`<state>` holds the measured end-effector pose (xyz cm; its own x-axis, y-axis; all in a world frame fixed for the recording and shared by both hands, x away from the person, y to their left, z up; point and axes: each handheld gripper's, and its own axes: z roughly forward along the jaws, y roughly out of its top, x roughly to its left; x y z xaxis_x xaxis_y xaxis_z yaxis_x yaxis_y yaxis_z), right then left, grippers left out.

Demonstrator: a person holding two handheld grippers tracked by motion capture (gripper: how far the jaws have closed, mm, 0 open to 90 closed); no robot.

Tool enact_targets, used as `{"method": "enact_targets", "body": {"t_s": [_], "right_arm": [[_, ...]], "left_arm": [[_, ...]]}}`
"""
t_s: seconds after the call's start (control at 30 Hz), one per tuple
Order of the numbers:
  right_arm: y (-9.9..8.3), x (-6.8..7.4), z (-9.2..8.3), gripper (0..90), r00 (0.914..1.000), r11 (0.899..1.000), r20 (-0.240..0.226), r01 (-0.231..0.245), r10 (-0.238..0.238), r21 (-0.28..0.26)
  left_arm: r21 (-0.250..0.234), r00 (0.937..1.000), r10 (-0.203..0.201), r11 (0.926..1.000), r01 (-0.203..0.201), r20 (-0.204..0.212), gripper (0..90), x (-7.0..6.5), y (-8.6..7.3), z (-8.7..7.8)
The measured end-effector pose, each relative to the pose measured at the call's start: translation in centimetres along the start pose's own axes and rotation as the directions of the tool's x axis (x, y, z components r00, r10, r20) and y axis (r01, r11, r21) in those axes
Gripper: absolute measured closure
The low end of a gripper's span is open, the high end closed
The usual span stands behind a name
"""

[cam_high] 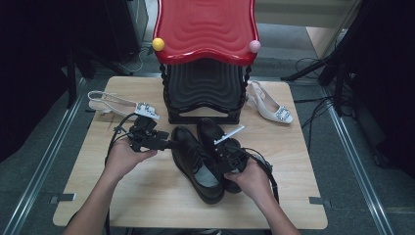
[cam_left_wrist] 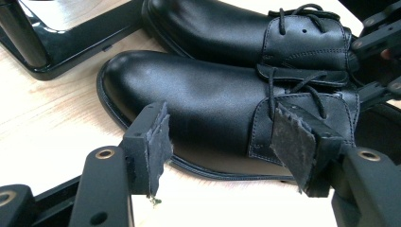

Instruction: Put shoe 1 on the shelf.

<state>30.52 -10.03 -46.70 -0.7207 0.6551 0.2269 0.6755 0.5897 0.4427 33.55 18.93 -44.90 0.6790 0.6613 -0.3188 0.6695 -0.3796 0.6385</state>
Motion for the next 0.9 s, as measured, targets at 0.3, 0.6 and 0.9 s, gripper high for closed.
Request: {"method": "enact_targets", "body": {"t_s": [0.3,0.6,0.9], "right_arm": [[0.8,-0.1,1.6,68.4,0.9983,0.998,0.057,-0.010,0.007,0.055],[1.0,-1.3,1.3,80.8,0.9980,0.996,0.022,-0.060,0.059,0.071],[0.8,-3.1,-0.1,82.8,0.9945,0.993,-0.038,-0.095,0.098,0.066]], "left_arm": [[-0.007,0.9999,-0.017,0.9998,0.017,0.003,38.1,0.5,-0.1,-0.5],[-0.015,0.9996,-0.028,0.9995,0.028,-0.002,38.1,1.0,-0.3,-0.9],[-0.025,0.9990,-0.044,0.9987,0.043,-0.011,38.1,1.4,-0.5,-1.3]]}}
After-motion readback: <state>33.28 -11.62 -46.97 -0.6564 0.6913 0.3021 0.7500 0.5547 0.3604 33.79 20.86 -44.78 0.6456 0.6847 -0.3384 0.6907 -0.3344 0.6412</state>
